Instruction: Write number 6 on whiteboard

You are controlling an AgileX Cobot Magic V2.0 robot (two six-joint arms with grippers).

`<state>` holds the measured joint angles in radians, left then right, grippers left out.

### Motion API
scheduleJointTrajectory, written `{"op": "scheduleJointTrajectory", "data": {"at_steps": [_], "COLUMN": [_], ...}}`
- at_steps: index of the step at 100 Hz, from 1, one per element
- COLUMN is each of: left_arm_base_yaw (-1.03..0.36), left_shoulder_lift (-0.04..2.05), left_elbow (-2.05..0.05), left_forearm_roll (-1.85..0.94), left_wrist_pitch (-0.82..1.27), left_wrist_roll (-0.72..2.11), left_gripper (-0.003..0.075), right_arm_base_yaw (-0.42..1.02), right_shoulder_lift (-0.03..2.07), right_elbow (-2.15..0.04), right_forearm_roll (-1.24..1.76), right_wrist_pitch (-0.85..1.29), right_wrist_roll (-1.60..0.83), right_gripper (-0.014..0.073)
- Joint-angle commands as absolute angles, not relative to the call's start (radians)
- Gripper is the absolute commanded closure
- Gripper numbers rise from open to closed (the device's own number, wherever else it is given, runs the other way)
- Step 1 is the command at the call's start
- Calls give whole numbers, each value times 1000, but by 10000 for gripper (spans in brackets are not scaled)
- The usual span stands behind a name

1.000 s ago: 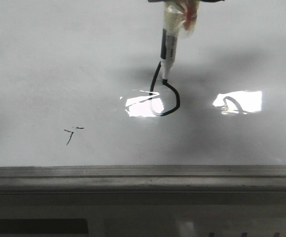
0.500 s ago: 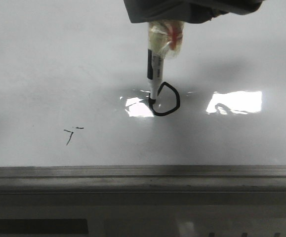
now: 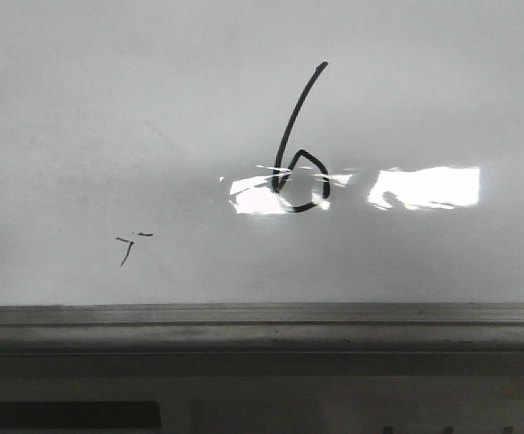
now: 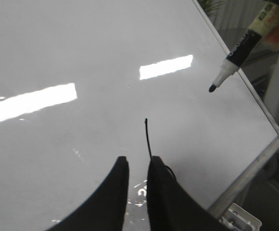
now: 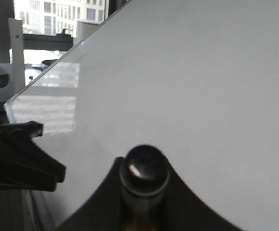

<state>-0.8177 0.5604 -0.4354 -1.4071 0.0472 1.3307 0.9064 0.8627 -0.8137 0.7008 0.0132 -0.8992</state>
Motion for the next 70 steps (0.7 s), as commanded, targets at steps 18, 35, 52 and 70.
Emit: {"op": "scheduleJointTrajectory", "data": {"at_steps": [18,35,52,70], "left_arm_base_yaw": [-815,-815,-815,-815], "left_shoulder_lift": [763,873,938,980], "left_elbow": [-552,-593,-630,-673], "left_forearm_roll": [-1345,-1320,-1377,-1470], "left_wrist_pitch": [334,407,499,533], "left_wrist_roll": [1334,1377,1487,1552], "left_gripper": [412,395,321,321], "right_arm_base_yaw": [906,906,906,906], "right_shoulder_lift": [904,913,913,913], "right_elbow": [-847,-847,-847,-847], "right_forearm_roll": [697,720,749,753], "right_wrist_pitch": [244,276,285,341], "right_wrist_roll": [-910,-910,-910,-910], "right_gripper": [638,638,638,638]}}
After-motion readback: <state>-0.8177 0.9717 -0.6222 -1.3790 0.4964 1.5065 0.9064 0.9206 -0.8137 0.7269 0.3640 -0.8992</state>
